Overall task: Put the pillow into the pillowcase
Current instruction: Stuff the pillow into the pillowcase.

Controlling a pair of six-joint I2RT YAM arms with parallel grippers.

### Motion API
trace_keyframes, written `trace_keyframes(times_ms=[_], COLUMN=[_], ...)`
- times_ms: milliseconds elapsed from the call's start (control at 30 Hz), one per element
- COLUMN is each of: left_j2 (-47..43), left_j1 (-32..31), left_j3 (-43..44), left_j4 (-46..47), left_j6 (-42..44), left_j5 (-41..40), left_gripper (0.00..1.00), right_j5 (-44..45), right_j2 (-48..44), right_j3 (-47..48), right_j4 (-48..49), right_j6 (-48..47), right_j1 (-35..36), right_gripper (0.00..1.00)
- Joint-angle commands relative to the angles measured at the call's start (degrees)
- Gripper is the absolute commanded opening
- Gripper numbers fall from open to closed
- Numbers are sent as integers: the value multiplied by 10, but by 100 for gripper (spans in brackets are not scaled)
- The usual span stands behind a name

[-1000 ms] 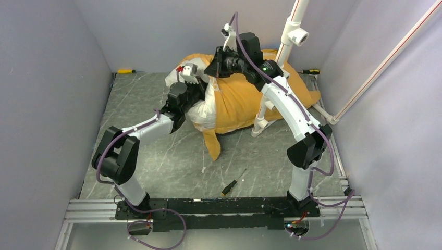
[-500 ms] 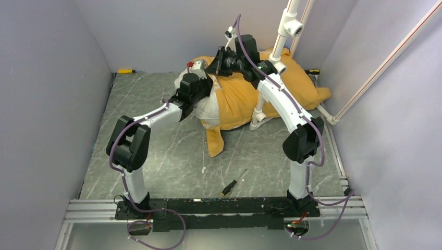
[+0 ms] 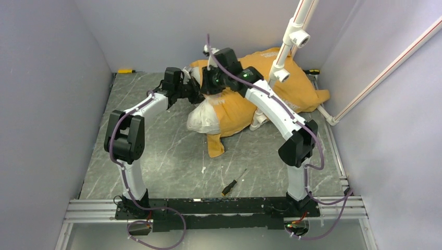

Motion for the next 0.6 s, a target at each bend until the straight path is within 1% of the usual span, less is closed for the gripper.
trace_keyframes(times_ms=[0, 67, 133, 267, 333, 433, 467, 500, 533, 567], left_j2=[1, -10, -18, -24, -21, -13, -11, -11, -10, -10], left_j1=[-22, -20, -20, -19, -19, -19, -19, -19, -19, -18], left_j3=[18, 4, -3, 10, 17, 29, 30, 31, 33, 36], left_j4=[9, 25, 42, 11, -3, -7, -3, 0, -1, 1], left_j6=[-15, 0, 16, 47, 47, 36, 33, 30, 26, 22], left_j5=[79, 73, 73, 75, 79, 84, 86, 86, 84, 85], left_gripper=[0, 3, 8, 12, 15, 18, 19, 20, 21, 22], right_j5=[54, 87, 121, 196, 223, 233, 235, 234, 232, 229], right_j2=[-21, -26, -38, -70, -70, -65, -59, -55, -53, -53], right_j3=[33, 30, 7, -57, -65, -62, -55, -49, -44, -47], right_j4=[-85, -108, -123, -126, -139, -153, -160, -169, -174, -173], right_j6=[-39, -59, -75, -108, -128, -161, -173, -186, -201, -210], right_j1=[70, 76, 76, 75, 75, 73, 73, 72, 73, 75], right_gripper=[20, 26, 34, 49, 56, 65, 72, 89, 98, 100])
